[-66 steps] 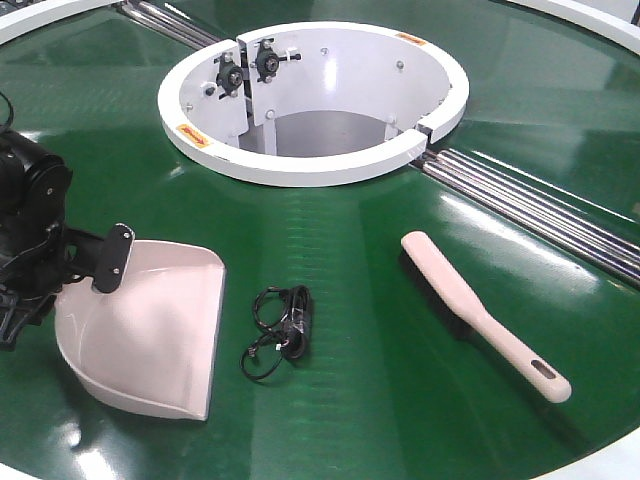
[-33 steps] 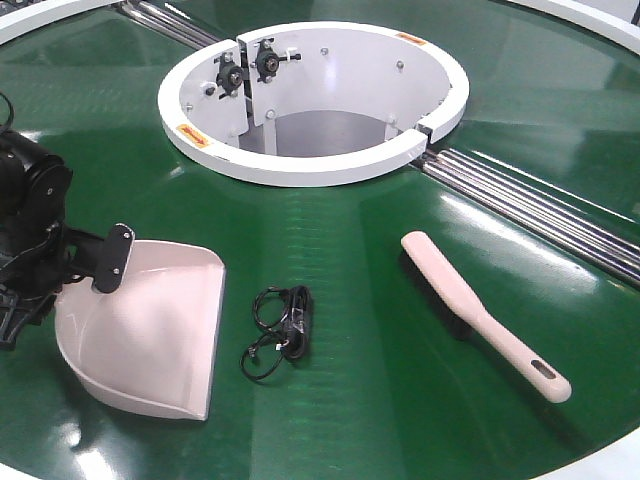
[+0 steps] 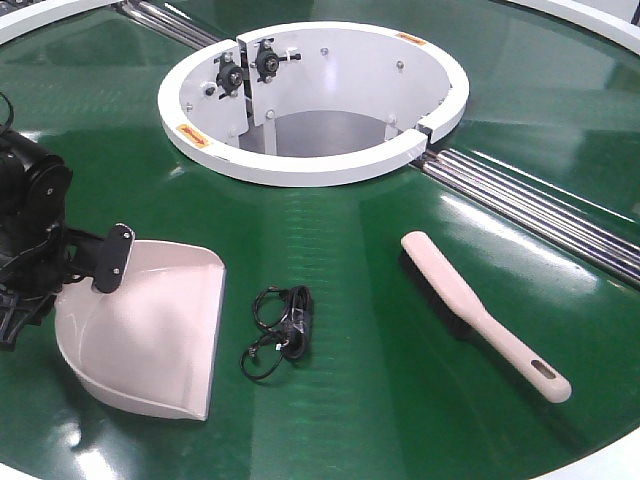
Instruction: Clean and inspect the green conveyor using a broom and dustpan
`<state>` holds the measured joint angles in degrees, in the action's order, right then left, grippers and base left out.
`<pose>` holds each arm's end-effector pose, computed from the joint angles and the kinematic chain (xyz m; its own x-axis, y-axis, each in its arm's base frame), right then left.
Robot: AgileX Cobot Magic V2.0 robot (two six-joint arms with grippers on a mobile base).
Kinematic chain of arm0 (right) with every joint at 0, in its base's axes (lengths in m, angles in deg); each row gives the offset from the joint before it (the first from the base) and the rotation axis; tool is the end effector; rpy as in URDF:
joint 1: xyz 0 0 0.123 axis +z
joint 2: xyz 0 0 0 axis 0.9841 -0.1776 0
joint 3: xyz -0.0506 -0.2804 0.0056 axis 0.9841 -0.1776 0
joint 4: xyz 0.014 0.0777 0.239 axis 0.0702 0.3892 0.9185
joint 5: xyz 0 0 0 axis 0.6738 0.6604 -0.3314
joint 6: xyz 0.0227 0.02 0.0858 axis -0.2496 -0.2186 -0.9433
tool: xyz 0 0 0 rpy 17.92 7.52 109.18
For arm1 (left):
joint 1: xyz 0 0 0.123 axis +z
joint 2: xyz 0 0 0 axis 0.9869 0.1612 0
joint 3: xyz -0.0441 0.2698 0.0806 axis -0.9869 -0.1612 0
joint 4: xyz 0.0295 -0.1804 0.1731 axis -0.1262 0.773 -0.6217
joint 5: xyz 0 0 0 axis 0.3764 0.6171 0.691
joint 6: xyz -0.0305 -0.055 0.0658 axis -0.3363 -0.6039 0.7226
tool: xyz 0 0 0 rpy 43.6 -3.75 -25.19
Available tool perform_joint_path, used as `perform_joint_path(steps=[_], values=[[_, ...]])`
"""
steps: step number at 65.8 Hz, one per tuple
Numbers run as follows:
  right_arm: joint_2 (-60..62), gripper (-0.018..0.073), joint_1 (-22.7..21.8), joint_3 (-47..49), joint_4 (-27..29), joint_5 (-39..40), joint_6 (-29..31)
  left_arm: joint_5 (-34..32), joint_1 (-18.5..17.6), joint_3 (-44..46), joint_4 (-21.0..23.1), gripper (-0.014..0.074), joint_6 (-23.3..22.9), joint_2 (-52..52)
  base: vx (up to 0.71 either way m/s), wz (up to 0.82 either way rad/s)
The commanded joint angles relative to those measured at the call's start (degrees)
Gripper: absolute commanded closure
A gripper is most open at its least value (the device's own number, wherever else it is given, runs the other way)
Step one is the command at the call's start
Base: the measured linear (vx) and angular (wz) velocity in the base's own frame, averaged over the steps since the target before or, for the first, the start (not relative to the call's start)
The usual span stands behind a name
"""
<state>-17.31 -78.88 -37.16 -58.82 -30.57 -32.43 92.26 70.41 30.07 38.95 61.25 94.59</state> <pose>0.0608 0.0000 0.2813 -0.0707 0.0749 -0.9947 -0.0008 0.9972 0.0751 0.3412 -0.0298 0.2133 -0.0361 0.9425 0.3323 0.9937 -0.0015 0.1121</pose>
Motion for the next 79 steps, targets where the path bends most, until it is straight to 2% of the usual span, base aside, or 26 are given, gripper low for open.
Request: perform_joint_path(steps=[1,9,22,33,40,45,62,70,79], values=[[-7.97,0.0568,-0.09,6.41,1.04,-3.13,-0.06,0.65,-0.45,1.65,-1.21,0.0603,-0.84,-2.64,0.0,0.0],[-15.58,0.0568,-0.09,9.86,1.04,-7.92,-0.06,0.65,-0.45,1.65,-1.21,0.0603,-0.84,-2.64,0.0,0.0],[-22.33,0.0567,-0.01,9.8,0.4,-7.14,-0.47,0.65,-0.45,1.65,-1.21,0.0603,-0.84,-2.64,0.0,0.0],[-24.76,0.0535,1.53,12.56,-0.03,-9.97,2.97,0.65,-0.45,1.65,-1.21,0.0603,-0.84,-2.64,0.0,0.0],[-26.99,0.0454,5.34,16.34,-0.31,-15.64,6.18,0.65,-0.45,1.65,-1.21,0.0603,-0.84,-2.64,0.0,0.0],[-29.86,0.0363,7.8,19.18,-0.82,-19.89,7.33,0.65,-0.45,1.65,-1.21,0.0603,-0.84,-2.64,0.0,0.0],[-43.84,0.0064,14.45,29.45,-3.34,-27.36,7.7,0.65,-0.45,1.65,-1.21,0.0603,-0.84,-2.64,0.0,0.0],[-51.95,-0.001,14.82,35.21,-2.56,-30.89,7.3,0.65,-0.45,1.65,-1.21,0.0603,-0.84,-2.64,0.0,0.0],[-61.26,-0.0022,14.73,41.51,-2.5,-36.32,7.58,0.65,-0.45,1.65,-1.21,0.0603,-0.84,-2.64,0.0,0.0]])
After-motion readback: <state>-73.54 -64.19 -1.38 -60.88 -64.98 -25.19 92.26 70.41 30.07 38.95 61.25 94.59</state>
